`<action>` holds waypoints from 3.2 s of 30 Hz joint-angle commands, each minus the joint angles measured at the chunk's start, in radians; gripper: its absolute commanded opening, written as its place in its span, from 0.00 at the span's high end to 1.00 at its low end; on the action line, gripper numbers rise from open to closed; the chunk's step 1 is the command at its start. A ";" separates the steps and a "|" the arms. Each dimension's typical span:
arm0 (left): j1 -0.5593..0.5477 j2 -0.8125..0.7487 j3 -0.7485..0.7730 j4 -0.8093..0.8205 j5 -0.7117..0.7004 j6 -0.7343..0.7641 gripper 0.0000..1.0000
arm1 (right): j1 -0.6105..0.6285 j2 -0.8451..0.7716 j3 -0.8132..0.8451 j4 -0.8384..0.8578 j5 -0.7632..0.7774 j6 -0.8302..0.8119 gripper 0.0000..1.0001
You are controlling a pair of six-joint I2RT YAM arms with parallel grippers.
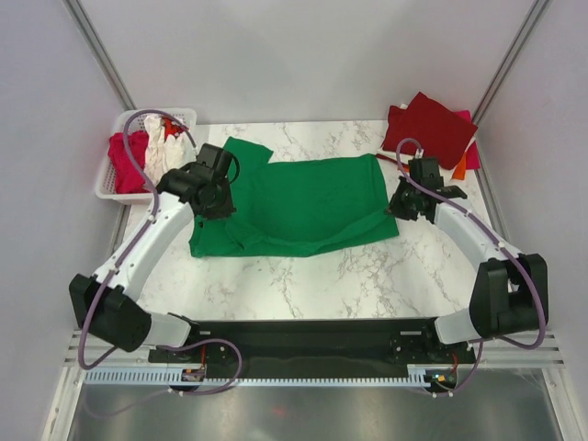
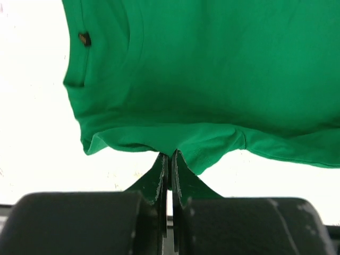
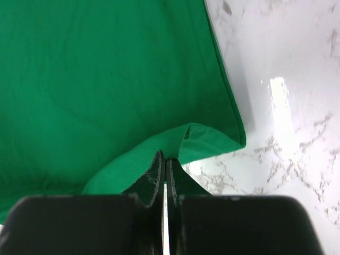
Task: Fold and stack the t-shirts
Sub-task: Fold the tshirt
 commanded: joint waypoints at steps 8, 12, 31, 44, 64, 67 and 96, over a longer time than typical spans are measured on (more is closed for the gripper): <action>0.084 0.265 0.236 0.043 0.047 0.196 0.98 | -0.029 0.156 0.184 0.050 0.052 -0.016 1.00; 0.112 0.374 0.297 0.043 0.046 0.227 0.98 | -0.035 0.223 0.212 0.053 0.043 -0.010 1.00; 0.207 0.787 0.865 -0.127 0.027 0.201 0.25 | -0.052 0.455 0.490 0.005 0.169 -0.022 0.06; 0.172 0.161 -0.166 0.268 0.162 0.013 0.36 | 0.095 0.252 -0.025 0.415 -0.249 0.051 0.11; 0.170 0.268 -0.232 0.313 0.052 -0.066 0.45 | -0.020 0.102 -0.374 0.370 -0.129 0.047 0.05; 0.161 0.300 -0.250 0.386 0.060 -0.096 0.46 | -0.020 0.116 -0.332 0.352 -0.122 0.018 0.05; 0.088 -0.099 -0.522 0.454 0.089 -0.195 0.46 | -0.019 -0.248 -0.395 0.159 -0.169 0.052 0.04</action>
